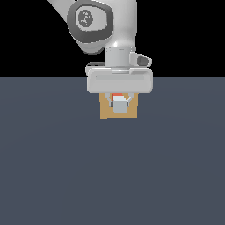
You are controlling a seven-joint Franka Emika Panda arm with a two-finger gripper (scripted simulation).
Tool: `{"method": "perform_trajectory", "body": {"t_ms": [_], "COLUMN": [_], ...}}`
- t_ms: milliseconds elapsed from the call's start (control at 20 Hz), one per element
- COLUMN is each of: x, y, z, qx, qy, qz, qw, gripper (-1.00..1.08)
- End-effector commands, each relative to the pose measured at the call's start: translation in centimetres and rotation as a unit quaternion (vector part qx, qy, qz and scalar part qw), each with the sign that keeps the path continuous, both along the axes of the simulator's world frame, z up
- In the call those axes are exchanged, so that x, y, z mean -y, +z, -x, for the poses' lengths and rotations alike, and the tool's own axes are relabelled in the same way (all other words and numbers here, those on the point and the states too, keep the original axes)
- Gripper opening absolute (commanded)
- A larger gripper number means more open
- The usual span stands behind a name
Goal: Insert the peg into the horizontal hole in a box.
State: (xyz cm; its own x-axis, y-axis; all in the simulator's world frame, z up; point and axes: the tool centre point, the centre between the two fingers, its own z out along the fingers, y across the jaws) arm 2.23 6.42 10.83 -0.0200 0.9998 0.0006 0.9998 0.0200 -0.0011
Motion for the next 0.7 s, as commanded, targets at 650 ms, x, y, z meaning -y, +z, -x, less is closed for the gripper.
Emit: {"method": "perform_trajectory", "body": {"t_ms": [650], "x": [-6.8], "y": [0.1], "z": [0.2], "qx": [0.001], "qy": [0.000], "qz": [0.000], "qw": [1.0000], "gripper": [-1.00]}}
